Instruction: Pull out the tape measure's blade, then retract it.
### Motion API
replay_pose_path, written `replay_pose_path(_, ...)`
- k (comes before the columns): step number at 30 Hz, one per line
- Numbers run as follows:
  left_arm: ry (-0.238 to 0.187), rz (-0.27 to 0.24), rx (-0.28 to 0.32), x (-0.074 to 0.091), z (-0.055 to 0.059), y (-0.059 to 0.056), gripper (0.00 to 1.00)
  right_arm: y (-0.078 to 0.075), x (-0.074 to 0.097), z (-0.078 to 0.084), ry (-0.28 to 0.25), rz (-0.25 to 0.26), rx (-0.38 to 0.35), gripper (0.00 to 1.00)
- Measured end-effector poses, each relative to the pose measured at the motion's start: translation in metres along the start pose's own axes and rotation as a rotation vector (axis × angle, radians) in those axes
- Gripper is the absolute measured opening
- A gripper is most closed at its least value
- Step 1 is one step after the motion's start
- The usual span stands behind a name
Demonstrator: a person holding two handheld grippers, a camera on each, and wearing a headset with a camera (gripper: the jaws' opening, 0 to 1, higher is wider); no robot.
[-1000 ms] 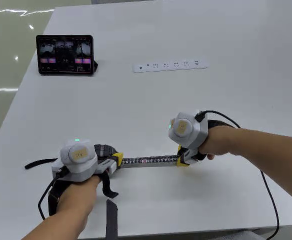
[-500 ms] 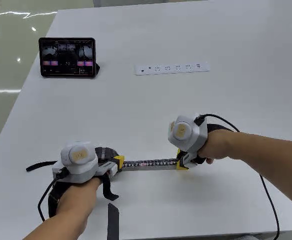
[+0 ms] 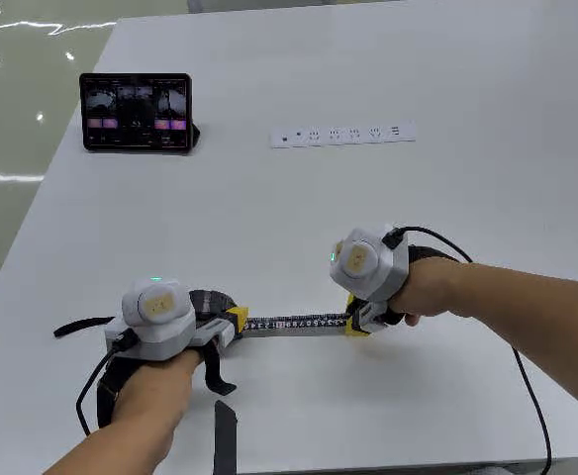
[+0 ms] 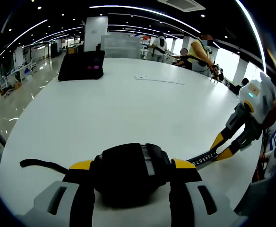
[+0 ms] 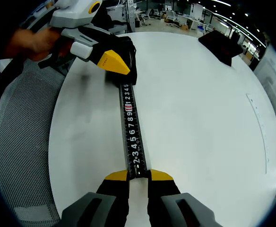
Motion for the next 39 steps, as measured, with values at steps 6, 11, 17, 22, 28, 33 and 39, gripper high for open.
replay_pose_path(6,0.001,0.0,0.005,0.0,0.0,0.0,0.59,0.0,-0.001,-0.003,-0.004,-0.001,0.005,0.1)
replay_pose_path(11,0.002,0.001,0.007,0.0,0.0,0.0,0.59,0.001,-0.002,-0.005,-0.008,-0.001,0.012,0.1)
replay_pose_path(17,-0.003,0.01,0.022,0.0,0.0,0.001,0.59,0.001,-0.003,-0.007,-0.014,-0.002,0.019,0.1)
replay_pose_path(22,-0.005,0.013,0.025,0.0,0.001,0.002,0.59,0.001,-0.004,-0.01,-0.015,-0.005,0.029,0.11)
replay_pose_path(28,0.0,0.014,0.027,0.001,0.0,0.002,0.59,0.002,-0.005,-0.012,-0.023,-0.007,0.028,0.11)
replay_pose_path(33,0.002,0.011,0.027,0.0,0.0,0.002,0.59,0.002,-0.006,-0.014,-0.032,-0.01,0.035,0.11)
replay_pose_path(39,0.004,0.011,0.029,0.0,0.0,0.001,0.59,0.002,-0.007,-0.016,-0.043,-0.013,0.038,0.1)
Point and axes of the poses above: the centre of the closed fingertips' face, and the gripper's own axes: x roughly backward along the fingers, y roughly to its left, z roughly out of its underside, the point moved 8 cm from there along x, roughly backward along the fingers, and after that the axes turned 1 degree about x, right-handed, at the moved point
